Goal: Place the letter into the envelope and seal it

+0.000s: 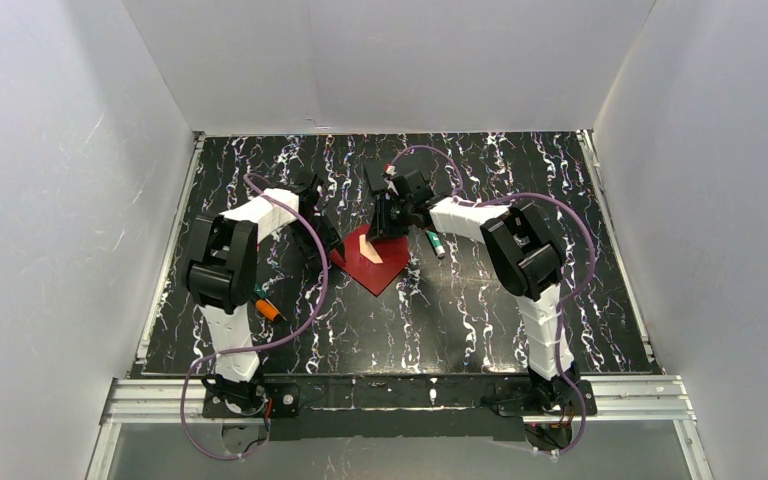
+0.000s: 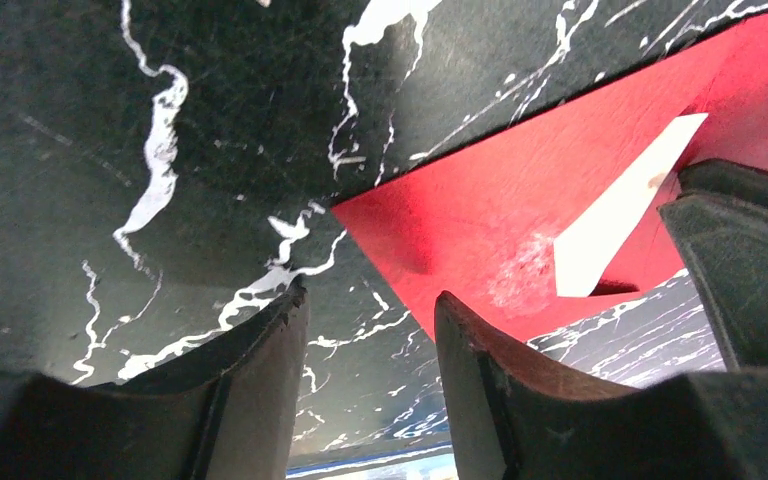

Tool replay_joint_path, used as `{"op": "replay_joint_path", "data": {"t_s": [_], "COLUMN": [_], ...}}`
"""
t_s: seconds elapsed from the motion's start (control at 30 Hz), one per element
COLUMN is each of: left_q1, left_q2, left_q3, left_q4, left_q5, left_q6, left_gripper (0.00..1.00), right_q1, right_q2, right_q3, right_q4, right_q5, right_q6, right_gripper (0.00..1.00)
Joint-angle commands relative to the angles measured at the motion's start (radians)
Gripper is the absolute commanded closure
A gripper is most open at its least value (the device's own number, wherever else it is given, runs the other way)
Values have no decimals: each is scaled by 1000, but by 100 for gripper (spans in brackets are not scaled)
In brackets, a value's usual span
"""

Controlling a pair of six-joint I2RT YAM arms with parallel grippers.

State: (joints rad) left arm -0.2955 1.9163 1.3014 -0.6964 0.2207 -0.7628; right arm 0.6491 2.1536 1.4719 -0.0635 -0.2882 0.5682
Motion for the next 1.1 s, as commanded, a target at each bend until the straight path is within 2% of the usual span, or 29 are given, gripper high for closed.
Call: {"op": "replay_joint_path", "data": {"t_s": [0.0,0.27,0.73,0.83,0.93,1.07], "left_q1": [4,6,20,23,27,29], "left_q2": [24,82,99,99,101,109], "left_q3": [-20,31,80,86,88,95], "left_q4": [30,61,61,64,75,84], "left_q5": [53,13,-9,-11,-3,8], "left_q6": [-50,-18,51,67,84,99], "left_gripper": [54,66,67,67,67,67], "right_q1": [2,10,15,16,16,15], "right_q2": [29,56,83,85,94,100], "right_q3": [36,6,23,33,44,54], "right_q4": [31,127,79,65,65,21], "right_q5": [-36,-156,-224,-234,-266,-282], "right_q6": [-19,11,-24,-52,-72,-82], "right_gripper": [67,74,83,88,99,99]}}
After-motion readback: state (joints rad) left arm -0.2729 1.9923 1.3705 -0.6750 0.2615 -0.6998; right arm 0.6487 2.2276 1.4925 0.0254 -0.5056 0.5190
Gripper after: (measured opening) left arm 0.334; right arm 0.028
